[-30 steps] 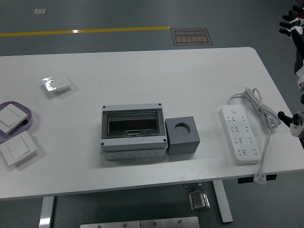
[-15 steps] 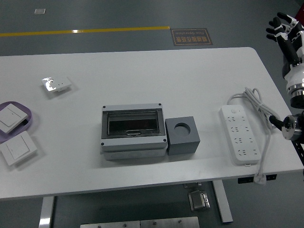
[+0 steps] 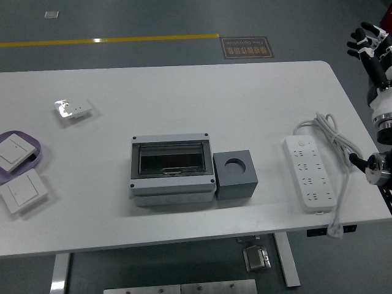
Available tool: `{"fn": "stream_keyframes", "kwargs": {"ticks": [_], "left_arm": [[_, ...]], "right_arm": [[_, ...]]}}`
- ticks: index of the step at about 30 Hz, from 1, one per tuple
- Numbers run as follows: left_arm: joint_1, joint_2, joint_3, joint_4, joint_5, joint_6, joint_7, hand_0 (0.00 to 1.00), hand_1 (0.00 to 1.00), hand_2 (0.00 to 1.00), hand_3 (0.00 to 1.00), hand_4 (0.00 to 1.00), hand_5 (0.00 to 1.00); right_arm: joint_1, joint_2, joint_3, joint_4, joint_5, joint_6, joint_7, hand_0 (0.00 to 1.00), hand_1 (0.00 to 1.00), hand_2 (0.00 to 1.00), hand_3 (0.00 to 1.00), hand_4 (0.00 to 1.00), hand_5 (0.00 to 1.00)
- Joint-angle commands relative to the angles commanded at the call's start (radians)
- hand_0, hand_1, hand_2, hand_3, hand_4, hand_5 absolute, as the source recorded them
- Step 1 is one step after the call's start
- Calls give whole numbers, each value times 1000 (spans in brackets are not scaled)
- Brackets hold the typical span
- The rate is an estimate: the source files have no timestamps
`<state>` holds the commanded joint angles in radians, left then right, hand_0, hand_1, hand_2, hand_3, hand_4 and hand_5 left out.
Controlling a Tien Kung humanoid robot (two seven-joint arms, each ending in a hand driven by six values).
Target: Pick up the cylinder from the cube,place it in the box,flap close box
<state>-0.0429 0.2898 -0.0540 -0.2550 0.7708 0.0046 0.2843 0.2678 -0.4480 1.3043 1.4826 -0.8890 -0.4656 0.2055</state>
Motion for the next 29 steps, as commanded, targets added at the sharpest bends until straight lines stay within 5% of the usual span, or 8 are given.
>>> {"fn": "stream_keyframes", "kwargs": {"ticks": [29], "left_arm": [[-8, -9, -4, 5, -5, 1, 0, 627, 617, 543, 582, 677, 354]], "right_arm": [[15, 5, 8, 7, -10, -14, 1, 704, 647, 674, 735, 816, 463]]}}
